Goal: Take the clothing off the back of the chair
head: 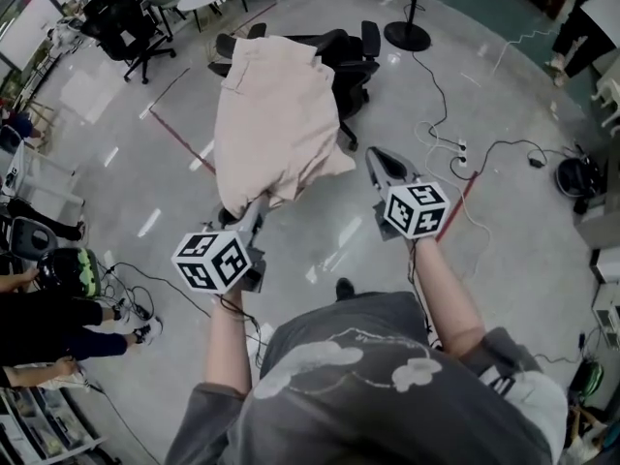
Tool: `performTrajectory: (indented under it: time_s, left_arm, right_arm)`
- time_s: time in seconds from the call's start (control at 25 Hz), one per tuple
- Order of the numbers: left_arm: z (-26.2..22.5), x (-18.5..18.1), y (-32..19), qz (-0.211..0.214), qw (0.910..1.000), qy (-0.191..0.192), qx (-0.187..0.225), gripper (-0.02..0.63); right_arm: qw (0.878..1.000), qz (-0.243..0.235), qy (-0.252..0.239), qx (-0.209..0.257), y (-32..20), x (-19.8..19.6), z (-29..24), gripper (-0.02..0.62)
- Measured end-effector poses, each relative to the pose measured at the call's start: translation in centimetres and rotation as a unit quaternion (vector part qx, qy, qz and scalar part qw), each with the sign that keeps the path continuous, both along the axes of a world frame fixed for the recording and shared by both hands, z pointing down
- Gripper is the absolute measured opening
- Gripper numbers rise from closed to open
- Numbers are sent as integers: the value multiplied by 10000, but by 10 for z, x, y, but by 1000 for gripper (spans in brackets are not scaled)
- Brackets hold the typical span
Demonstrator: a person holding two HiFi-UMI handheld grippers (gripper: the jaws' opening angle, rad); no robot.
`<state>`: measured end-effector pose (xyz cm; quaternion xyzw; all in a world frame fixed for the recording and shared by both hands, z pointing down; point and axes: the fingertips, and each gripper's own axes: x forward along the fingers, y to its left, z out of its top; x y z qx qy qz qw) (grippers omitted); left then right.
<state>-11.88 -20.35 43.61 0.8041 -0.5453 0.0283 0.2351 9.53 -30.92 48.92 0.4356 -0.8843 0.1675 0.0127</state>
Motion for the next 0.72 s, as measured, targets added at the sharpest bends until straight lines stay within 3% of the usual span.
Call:
performTrajectory:
  time_s: [0.24, 0.72]
  left_arm:
    - [-5, -3, 20, 235, 9997, 12, 11, 89]
    - [51, -19, 112, 439, 9975, 44, -543, 84]
  right_arm:
    - [10000, 49, 80, 9, 24, -10, -9, -6]
    - [10000, -35, 57, 40, 104, -41, -10, -8]
